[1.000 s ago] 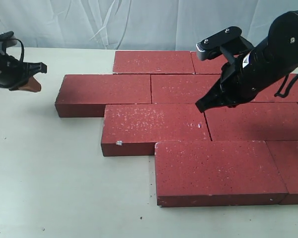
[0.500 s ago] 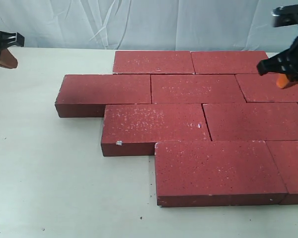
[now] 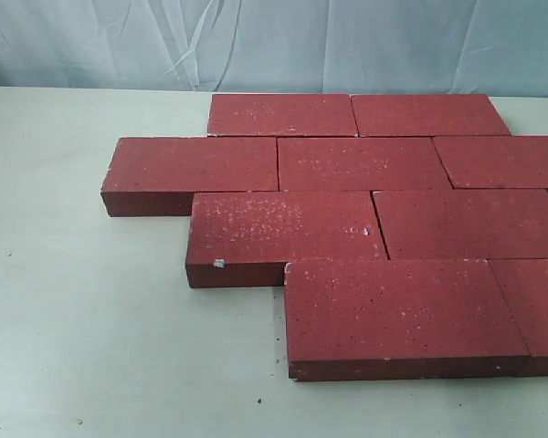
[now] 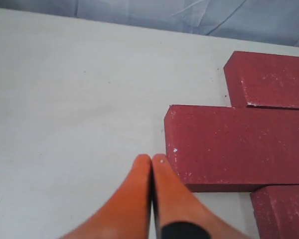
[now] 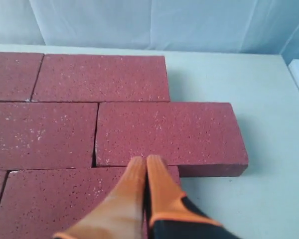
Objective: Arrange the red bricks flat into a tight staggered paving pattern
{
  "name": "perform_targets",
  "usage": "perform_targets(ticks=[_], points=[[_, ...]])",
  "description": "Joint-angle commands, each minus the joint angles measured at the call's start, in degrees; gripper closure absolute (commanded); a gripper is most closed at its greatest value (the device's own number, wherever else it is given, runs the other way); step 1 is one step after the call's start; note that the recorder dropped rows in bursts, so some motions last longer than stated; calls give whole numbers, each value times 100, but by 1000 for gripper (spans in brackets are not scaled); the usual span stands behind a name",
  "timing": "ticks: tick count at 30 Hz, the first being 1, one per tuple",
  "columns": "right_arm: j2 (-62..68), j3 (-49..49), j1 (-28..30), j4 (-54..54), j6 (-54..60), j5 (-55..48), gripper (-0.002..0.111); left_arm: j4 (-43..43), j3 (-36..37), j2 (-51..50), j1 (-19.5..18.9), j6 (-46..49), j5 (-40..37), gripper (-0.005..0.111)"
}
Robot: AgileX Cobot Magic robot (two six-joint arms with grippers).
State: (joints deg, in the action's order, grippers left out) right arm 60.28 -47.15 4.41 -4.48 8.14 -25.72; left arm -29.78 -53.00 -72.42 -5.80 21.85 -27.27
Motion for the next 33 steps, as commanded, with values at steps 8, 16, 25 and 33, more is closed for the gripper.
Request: perform_targets(ticks=[8, 16, 25, 33], points=[[-1867, 648, -458, -38, 281, 266, 109, 227, 1056, 2184, 697, -27, 681, 106], [-2519, 1160, -458, -58, 281, 797, 109, 337, 1410, 3014, 829, -27, 920, 106], [-3436, 1722, -458, -364, 435, 1329, 109, 325, 2383, 4293, 829, -27, 1815, 106], [-3939, 1950, -458, -369, 531, 1559, 109, 325, 2698, 4938, 829, -27, 2055, 106]])
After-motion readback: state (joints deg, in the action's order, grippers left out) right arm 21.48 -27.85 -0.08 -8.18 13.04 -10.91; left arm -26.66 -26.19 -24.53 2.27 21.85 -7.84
